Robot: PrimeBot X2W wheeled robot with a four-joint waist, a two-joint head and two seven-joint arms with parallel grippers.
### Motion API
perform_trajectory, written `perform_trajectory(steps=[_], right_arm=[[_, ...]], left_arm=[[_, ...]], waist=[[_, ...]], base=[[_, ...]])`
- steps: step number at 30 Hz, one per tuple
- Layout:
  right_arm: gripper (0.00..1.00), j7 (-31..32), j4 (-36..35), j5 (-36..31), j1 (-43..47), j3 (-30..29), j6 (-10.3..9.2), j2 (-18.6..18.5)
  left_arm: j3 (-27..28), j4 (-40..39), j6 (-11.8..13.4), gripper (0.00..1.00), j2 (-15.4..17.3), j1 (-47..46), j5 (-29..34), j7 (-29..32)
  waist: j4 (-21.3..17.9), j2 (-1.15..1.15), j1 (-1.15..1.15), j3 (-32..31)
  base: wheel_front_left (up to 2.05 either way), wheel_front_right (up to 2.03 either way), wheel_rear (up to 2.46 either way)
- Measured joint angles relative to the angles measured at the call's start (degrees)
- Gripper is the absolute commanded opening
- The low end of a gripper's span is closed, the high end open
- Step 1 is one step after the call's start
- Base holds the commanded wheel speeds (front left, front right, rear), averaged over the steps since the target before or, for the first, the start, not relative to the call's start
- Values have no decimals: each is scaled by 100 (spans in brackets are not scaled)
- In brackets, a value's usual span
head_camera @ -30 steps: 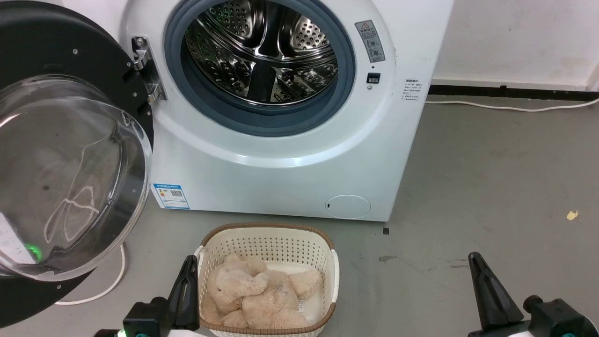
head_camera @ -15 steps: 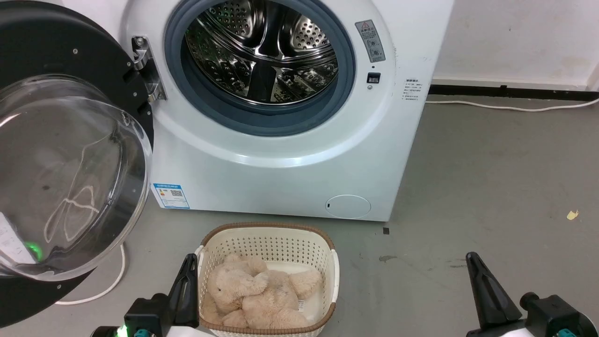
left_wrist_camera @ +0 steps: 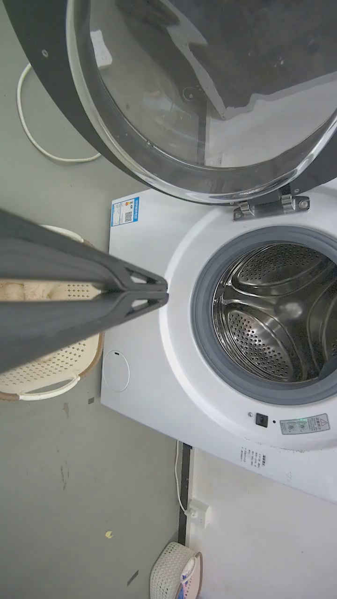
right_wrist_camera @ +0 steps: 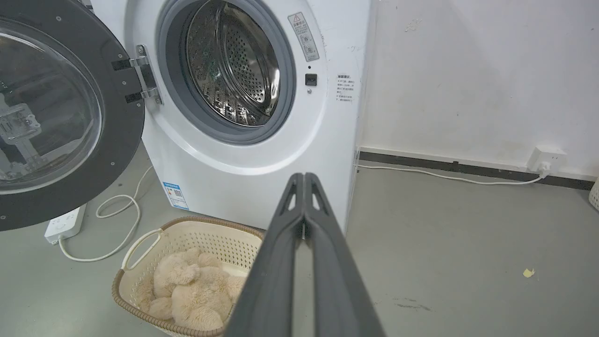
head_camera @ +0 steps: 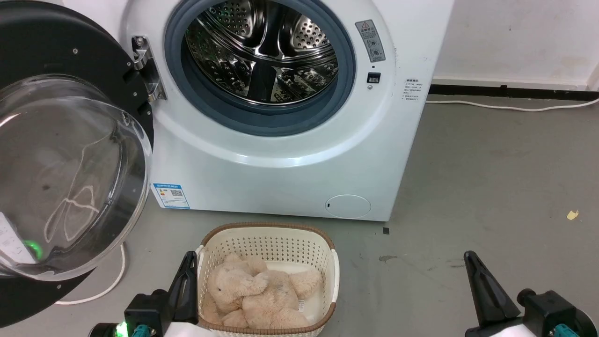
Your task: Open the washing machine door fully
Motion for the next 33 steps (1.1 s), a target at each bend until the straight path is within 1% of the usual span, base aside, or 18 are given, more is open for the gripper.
perform_trajectory(steps=[33], right_arm=[[0,359,0,-121,-192,1,0,0]], left_arm=[[414,-29,-353,0,-245,-109,450,369]], waist=[[5,0,0,6]], base=[[0,0,0]])
